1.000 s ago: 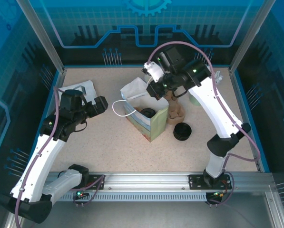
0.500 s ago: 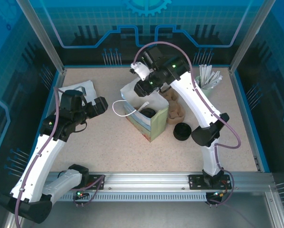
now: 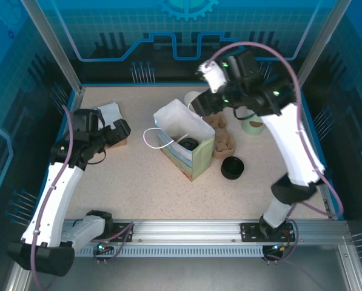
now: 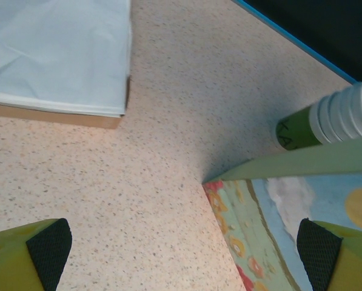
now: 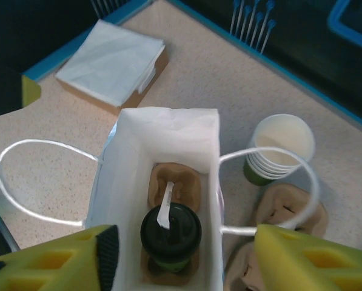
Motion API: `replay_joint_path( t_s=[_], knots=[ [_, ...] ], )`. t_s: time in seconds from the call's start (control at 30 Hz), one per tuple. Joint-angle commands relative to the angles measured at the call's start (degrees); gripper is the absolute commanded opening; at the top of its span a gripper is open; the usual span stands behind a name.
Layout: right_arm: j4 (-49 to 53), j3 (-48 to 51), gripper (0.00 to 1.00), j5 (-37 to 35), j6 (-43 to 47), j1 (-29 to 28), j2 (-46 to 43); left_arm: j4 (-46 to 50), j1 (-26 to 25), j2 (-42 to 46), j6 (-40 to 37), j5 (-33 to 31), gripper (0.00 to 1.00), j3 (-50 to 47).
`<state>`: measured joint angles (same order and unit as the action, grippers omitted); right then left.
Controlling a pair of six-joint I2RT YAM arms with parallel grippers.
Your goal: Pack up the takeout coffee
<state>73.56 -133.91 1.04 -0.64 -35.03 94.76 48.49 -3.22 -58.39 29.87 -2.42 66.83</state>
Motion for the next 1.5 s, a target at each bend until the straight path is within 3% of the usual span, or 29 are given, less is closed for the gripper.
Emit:
replay_joint_path(
  t_s=[0.0,0.3,0.57,0.97,1.47],
  knots=[
    [-6.26,7.96,0.7,-0.67,-1.47,2.02,-8.39,1.89,4.41,-3.12,-4.07,5.7,0.99,2.09],
    [-19.82,35.46,1.0,1.7,-4.05,7.31,-29.03,5.12,7.09,-21.15,-14.48,3.33,0.88,10.34],
    [-21.18,48.77,1.0,-0.65,-4.12,8.61,-37.06,5.83,7.22,-40.13,-17.24,-2.64,0.72,23.53],
    [-21.26,56.36,1.0,-4.18,-3.39,9.45,-40.09,11.34,7.27,-63.68,-17.79,-9.67,0.54,44.43],
    [-21.08,56.83,1.0,-5.4,-2.92,10.48,-39.3,12.76,7.34,-71.41,-17.8,-11.65,0.45,50.92]
  ],
)
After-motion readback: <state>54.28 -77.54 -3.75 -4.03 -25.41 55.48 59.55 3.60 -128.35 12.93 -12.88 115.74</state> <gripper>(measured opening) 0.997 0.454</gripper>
